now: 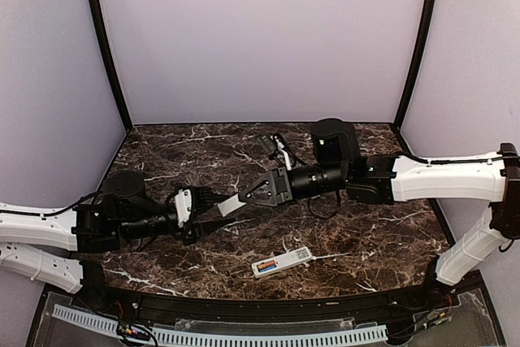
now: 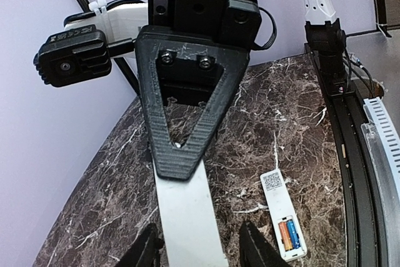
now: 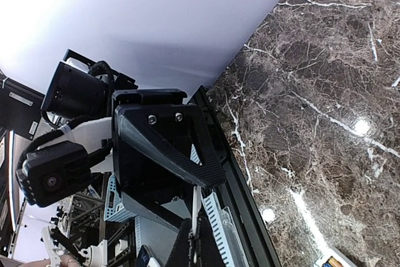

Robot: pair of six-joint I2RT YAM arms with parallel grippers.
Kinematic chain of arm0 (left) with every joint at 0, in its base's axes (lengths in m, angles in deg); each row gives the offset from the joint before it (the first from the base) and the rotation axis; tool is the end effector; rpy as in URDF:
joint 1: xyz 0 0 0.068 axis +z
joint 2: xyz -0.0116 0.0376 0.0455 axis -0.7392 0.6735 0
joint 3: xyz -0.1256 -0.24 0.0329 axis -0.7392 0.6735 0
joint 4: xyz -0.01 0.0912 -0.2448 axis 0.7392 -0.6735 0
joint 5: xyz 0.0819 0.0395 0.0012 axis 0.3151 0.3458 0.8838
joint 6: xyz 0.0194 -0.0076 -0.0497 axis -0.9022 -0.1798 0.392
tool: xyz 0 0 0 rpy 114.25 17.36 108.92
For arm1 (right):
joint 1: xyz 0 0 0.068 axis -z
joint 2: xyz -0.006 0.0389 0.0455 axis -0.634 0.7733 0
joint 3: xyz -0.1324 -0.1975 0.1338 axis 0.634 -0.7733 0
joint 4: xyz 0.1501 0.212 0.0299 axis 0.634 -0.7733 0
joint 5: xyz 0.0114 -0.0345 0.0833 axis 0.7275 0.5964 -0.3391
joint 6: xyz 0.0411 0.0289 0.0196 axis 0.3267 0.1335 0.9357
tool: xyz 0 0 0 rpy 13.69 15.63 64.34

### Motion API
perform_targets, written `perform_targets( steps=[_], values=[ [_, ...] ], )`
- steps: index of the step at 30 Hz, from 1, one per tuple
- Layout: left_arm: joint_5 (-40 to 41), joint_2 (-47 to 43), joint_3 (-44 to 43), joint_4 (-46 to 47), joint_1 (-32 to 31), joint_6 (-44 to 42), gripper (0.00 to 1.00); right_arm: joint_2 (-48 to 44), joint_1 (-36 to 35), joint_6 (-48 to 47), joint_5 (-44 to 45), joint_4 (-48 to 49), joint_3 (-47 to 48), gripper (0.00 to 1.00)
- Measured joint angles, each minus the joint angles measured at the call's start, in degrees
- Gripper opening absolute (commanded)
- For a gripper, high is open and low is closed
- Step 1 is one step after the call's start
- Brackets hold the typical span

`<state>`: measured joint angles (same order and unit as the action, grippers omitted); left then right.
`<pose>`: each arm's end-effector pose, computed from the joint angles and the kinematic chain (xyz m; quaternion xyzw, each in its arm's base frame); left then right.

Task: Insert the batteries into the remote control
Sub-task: Pass from the right arm to the left

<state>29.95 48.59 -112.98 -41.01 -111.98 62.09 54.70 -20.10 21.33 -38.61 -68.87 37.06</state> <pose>0.0968 -0.2059 0.2721 0.5296 0.5087 -0.2466 0.6324 0.1590 0.3070 0.3000 -0.2606 0.7419 0.5933 0.1722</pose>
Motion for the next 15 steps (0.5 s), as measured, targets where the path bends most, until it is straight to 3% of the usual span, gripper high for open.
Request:
perform_targets(
  steps=[15],
  values=[
    [3.1, 0.0, -0.7, -1.2, 0.1, 1.1, 0.09, -0.1, 0.0, -0.4, 0.0, 0.0, 0.0, 0.00]
  ],
)
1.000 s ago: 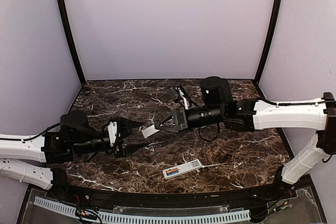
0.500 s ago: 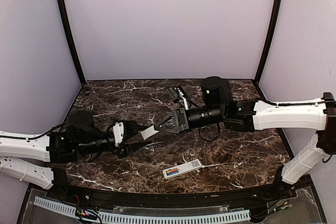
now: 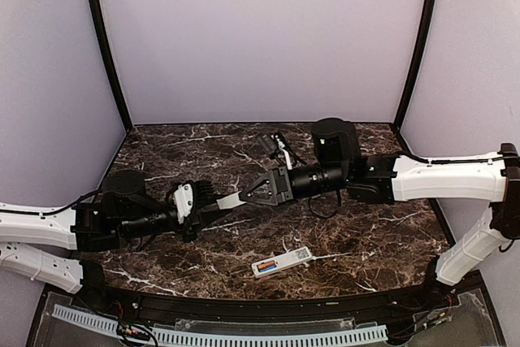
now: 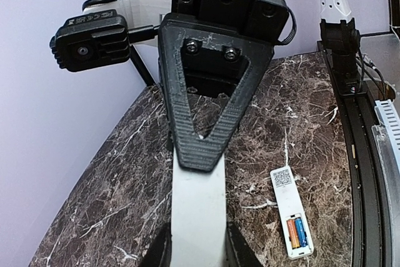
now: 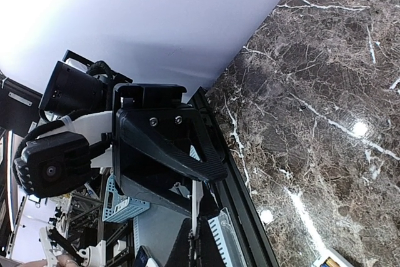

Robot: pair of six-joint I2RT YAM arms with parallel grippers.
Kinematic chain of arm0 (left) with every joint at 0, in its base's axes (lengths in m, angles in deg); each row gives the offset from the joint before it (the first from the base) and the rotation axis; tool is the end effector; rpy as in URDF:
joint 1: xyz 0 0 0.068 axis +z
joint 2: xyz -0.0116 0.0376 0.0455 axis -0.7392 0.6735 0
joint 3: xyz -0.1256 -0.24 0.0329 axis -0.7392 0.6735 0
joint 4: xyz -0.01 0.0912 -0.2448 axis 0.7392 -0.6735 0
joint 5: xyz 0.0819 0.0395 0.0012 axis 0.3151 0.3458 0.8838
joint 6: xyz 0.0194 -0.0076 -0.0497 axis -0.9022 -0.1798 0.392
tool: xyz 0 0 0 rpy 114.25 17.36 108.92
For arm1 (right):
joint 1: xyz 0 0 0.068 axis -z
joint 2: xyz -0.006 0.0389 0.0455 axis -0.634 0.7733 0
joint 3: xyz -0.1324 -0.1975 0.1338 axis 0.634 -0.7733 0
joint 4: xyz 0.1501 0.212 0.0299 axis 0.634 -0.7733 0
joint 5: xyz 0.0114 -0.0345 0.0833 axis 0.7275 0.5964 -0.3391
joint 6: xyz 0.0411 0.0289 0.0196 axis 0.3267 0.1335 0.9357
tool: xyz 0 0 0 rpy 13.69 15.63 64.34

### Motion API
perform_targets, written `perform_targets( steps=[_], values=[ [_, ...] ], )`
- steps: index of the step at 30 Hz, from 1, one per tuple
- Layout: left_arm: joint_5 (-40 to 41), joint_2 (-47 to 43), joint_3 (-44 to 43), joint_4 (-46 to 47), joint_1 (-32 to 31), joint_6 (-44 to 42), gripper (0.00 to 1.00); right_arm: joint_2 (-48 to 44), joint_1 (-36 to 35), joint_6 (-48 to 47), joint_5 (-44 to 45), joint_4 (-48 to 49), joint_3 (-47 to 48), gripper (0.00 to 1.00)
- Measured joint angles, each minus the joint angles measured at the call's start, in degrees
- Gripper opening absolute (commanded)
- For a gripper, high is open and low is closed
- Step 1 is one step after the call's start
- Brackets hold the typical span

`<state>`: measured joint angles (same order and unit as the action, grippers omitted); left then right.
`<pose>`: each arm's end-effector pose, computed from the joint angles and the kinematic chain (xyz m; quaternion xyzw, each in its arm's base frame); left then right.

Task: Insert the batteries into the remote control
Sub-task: Pass from the right arm to the left, then load the battery cover onto the remote control without the battery cover.

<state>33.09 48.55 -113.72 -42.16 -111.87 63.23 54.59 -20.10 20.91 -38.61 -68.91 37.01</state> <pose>0.0992 -0.2054 0.2747 0.5124 0.5291 -0.2327 0.6351 0.1587 0.3067 0.3002 -0.2634 0.7409 0.5927 0.1744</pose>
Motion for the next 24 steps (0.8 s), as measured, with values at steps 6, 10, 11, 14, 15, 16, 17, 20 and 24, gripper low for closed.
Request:
perform_targets(
  steps=[6, 10, 11, 14, 15, 16, 17, 20, 24],
  values=[
    [-0.2, 0.5, -2.2, -3.3, 0.0, 1.3, 0.01, -0.4, 0.3, -0.5, 1.3, -0.9, -0.1, 0.31],
    [-1.0, 0.9, -4.7, -7.1, -0.1, 3.5, 0.00, -1.3, 0.7, -1.5, 4.1, -4.0, -0.2, 0.49],
    [-1.2, 1.0, -5.6, -8.6, -0.1, 4.5, 0.00, -1.8, 1.0, -1.8, 5.0, -5.0, -0.3, 0.51],
    [-2.3, 1.8, -7.7, -13.2, -0.1, 8.0, 0.00, -3.8, 1.9, -2.8, 8.2, -8.8, -0.3, 0.53],
    [-2.7, 2.3, -8.3, -14.8, -0.1, 9.5, 0.00, -4.6, 2.3, -3.1, 9.2, -10.1, -0.3, 0.54],
    [-3.3, 2.8, -8.8, -16.5, -0.2, 11.2, 0.00, -5.4, 2.8, -3.3, 10.2, -11.3, -0.3, 0.55],
    [-3.7, 3.3, -9.0, -17.6, -0.3, 12.2, 0.00, -6.1, 3.3, -3.5, 11.0, -12.2, -0.5, 0.55],
    [-4.3, 5.3, -9.1, -21.5, -0.3, 15.5, 0.00, -8.3, 4.5, -4.3, 13.5, -15.0, -1.1, 0.55],
    [-4.0, 9.0, -9.1, -25.0, -0.4, 18.8, 0.00, -9.7, 4.9, -4.5, 17.0, -18.8, -2.1, 0.55]
  ],
)
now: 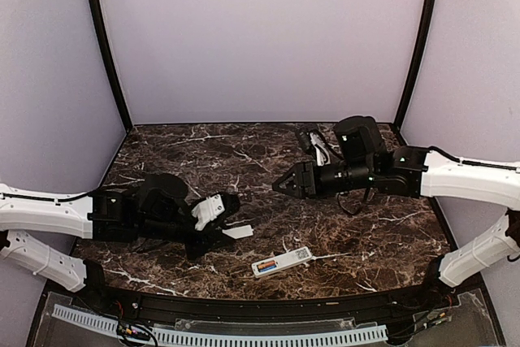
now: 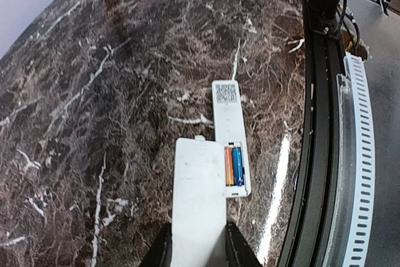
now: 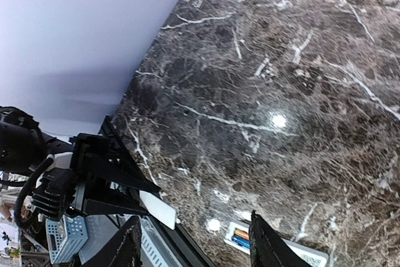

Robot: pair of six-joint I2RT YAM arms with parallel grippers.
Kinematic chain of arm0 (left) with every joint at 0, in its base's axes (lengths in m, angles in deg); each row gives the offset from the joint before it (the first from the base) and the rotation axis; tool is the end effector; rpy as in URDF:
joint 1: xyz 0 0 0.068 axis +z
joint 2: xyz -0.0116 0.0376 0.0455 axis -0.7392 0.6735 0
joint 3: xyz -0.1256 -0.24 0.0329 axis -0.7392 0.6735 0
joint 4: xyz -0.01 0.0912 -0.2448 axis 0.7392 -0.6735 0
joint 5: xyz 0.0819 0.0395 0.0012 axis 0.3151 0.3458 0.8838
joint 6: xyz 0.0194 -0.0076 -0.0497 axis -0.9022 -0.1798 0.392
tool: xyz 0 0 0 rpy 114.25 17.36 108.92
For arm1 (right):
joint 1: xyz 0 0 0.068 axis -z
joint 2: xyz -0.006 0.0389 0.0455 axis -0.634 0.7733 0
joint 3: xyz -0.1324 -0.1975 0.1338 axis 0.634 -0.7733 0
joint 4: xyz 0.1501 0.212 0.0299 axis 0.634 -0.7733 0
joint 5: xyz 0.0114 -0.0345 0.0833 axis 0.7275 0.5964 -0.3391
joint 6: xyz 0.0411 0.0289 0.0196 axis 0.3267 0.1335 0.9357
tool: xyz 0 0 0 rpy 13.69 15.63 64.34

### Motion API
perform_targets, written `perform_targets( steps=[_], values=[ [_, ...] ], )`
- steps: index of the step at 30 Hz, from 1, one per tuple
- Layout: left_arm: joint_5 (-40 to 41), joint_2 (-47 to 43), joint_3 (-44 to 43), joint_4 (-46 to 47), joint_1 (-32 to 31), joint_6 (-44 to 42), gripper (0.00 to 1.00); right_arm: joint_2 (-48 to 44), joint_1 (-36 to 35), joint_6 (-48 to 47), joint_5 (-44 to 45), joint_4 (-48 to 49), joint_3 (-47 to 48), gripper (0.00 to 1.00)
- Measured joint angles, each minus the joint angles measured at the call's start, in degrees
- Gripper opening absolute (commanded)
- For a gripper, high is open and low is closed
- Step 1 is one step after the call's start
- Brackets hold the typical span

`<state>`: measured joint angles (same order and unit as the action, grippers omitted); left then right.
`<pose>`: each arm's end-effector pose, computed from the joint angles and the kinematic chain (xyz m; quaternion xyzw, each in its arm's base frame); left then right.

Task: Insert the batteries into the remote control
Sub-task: Load the battery cover onto the remote control without the battery cover.

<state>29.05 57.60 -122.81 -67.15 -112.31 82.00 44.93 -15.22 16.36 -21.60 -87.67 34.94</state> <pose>0.1048 -0.2271 0.2504 0.5095 0.6990 -0.2749 0.4200 0.1669 0.2510 0.3050 -0.1737 0.8319 0.4577 0.2613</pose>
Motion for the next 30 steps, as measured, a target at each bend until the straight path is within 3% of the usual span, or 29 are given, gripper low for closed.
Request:
perform_targets(
  steps=[7, 15, 21, 30],
  values=[
    [0.2, 7.6, 0.2, -0.6, -1.2, 4.7, 0.00, 1.1, 0.2, 0.8, 5.1, -6.0, -5.4, 0.59],
    [-2.2, 13.3, 1.8, 5.4, -2.8, 9.0, 0.00, 5.9, 0.6, -0.6, 4.8, -11.4, -9.1, 0.65],
    [-2.1, 18.7, 1.8, 8.7, -4.6, 11.1, 0.00, 7.1, 1.6, -0.8, 4.6, -11.9, -12.8, 0.67],
    [0.7, 19.3, 3.1, 16.1, -5.2, 14.0, 0.00, 8.0, 3.8, -4.0, 0.1, -7.7, -16.1, 0.67]
  ],
)
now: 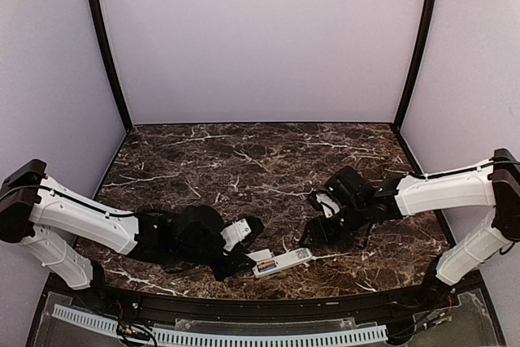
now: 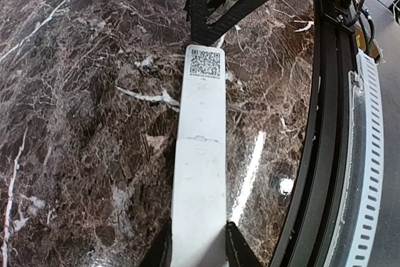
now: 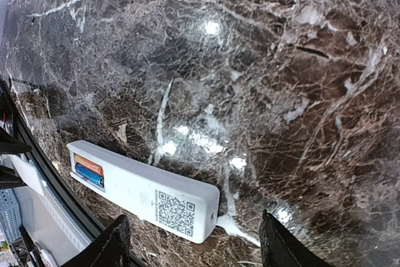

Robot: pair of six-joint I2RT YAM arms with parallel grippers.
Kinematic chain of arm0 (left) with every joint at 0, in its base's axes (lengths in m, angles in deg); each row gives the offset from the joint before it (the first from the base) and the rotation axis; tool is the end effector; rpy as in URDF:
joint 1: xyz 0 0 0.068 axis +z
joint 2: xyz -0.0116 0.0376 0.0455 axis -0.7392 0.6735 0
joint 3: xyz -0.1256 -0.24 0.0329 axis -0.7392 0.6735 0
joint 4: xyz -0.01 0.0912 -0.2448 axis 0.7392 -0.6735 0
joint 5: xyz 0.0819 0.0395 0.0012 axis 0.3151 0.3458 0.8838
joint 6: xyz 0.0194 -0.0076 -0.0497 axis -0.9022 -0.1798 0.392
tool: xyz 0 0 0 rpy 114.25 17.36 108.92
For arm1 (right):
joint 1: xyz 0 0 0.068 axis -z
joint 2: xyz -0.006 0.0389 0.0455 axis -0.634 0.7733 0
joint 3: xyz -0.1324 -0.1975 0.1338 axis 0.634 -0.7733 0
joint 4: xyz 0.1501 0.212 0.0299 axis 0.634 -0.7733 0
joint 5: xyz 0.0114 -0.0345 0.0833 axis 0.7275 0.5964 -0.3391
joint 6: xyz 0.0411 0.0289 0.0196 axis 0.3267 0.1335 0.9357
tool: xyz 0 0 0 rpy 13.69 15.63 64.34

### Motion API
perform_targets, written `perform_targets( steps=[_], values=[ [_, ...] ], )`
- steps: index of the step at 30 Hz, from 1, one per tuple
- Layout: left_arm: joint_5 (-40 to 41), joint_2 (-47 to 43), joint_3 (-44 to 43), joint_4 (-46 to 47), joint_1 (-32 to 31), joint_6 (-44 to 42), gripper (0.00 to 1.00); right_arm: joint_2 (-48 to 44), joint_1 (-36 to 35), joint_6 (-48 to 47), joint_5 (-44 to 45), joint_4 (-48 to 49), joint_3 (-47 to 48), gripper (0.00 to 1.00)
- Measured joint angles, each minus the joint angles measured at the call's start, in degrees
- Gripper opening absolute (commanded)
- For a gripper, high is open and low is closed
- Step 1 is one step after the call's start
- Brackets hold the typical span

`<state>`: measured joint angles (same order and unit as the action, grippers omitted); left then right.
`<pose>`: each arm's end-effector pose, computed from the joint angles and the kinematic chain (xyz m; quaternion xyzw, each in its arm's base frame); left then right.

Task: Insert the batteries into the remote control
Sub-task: Load the battery cover onto the remote control without the battery cover.

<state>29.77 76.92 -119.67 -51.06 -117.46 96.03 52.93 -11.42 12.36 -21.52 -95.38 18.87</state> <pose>0.0988 -0.2747 0.1729 0.4634 0.7616 -0.3065 0.3336 0.1629 0.2145 0.1672 -0.1542 0.9435 0.2757 0.1000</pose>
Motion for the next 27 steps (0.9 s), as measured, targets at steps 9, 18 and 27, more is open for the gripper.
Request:
perform_targets(
  steps=[9, 18, 27],
  values=[
    [6.2, 1.9, -1.2, 0.5, -5.1, 2.8, 0.00, -4.1, 5.0, -1.8, -3.5, 6.6, -6.7, 0.61],
    [10.8, 0.0, -1.2, -1.3, -5.6, 2.8, 0.00, -6.2, 5.0, 0.0, -4.0, 7.8, -8.7, 0.58],
    [10.7, 2.3, -1.7, -2.5, -5.6, 3.1, 0.00, -5.3, 5.0, -0.5, -4.2, 8.4, -8.7, 0.44]
  ],
)
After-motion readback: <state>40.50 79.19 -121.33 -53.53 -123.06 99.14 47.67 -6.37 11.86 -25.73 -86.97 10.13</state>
